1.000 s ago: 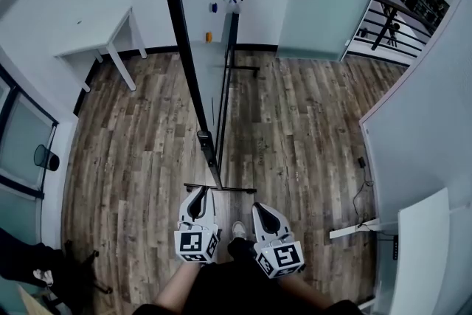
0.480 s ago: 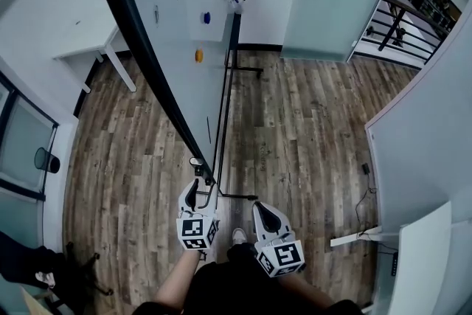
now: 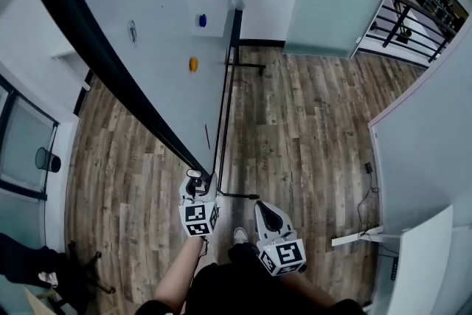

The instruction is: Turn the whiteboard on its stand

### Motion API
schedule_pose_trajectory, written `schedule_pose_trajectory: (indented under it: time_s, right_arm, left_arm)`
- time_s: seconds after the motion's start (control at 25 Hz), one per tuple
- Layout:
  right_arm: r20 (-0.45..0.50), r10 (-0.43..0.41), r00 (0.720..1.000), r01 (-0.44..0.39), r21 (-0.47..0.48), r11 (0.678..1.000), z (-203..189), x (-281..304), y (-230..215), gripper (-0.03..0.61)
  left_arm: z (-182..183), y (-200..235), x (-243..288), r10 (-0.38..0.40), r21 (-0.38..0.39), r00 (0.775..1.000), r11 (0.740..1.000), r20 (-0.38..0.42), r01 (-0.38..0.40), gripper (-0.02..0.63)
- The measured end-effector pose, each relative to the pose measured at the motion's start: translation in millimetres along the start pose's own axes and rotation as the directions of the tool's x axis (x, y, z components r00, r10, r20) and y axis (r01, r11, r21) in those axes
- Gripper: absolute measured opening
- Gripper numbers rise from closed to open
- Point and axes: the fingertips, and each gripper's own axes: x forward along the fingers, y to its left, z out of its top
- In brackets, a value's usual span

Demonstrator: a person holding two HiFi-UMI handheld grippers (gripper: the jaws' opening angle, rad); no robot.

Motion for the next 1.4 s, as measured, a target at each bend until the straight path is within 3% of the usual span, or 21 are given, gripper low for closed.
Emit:
schedule_pose_trajectory:
  time_s: [0.32, 0.56, 1.4]
  right_arm:
    - [-0.008, -0.035, 0.999, 0.035, 0.007, 0.999, -4, -4, -9, 0.015]
    - [-0.010, -0.035, 0.999, 0.035, 0.006, 0.999, -12, -20, 8, 0.015]
    - [0.011, -0.144, 0.990, 0.144, 0.013, 0.990, -61, -142, 87, 0.015]
  left_arm:
    - [-1, -2, 6, 0.007, 0.014, 0.999, 1.000, 0.037, -0.007, 0.198]
    - [-7, -6, -6, -0.011, 0.031, 1.000, 0.999, 0.017, 0.010, 0.195]
    - [-58, -29, -147, -0.036, 0.040, 0.999, 0.999, 0.034, 0.034, 0.195]
